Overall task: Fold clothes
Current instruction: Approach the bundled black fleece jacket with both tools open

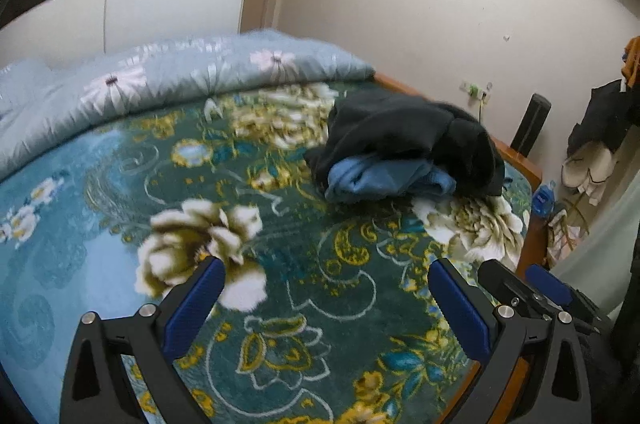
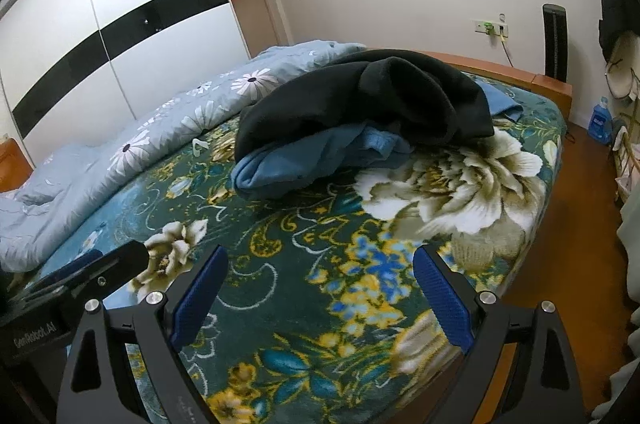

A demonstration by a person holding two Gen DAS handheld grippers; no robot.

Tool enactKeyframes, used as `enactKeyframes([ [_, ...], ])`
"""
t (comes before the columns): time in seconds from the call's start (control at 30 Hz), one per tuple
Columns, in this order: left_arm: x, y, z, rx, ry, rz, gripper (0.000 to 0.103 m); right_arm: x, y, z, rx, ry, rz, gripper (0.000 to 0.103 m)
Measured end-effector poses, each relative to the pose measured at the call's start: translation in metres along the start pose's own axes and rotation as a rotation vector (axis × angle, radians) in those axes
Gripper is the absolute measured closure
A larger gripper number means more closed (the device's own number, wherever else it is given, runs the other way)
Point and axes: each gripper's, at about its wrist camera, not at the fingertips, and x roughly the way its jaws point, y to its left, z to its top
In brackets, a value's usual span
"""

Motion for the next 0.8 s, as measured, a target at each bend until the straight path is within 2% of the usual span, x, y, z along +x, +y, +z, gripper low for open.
enactKeyframes([
  [0.23,-0.002,0.008,0.010,-0.053,-0.106,-0.052,0.000,-0.011,0.003,-0.001,-0.016,-0.080,0.023,0.009],
  [0.37,-0.033,-0.016,-0.005,0.050,-0.205,0.005,0.000,-0.017,0.005,0.000,-0.026,-0.120,0.020,0.009],
  [0.5,-0.036,-0.001,0.022,0.044,-0.205,-0.008,0.000,-0.020,0.001,0.000,-0.023,-0.136,0.038,0.008],
  [0.57,-0.038,-0.013,-0.004,0.060,-0.241,-0.004,0.000,-0.023,0.000,-0.001,-0.026,-0.149,0.042,0.008],
  [0.8,-0.043,-0.018,-0.009,0.094,-0.271,0.017,0.000,-0.024,0.003,-0.001,-0.044,-0.150,0.045,0.008],
])
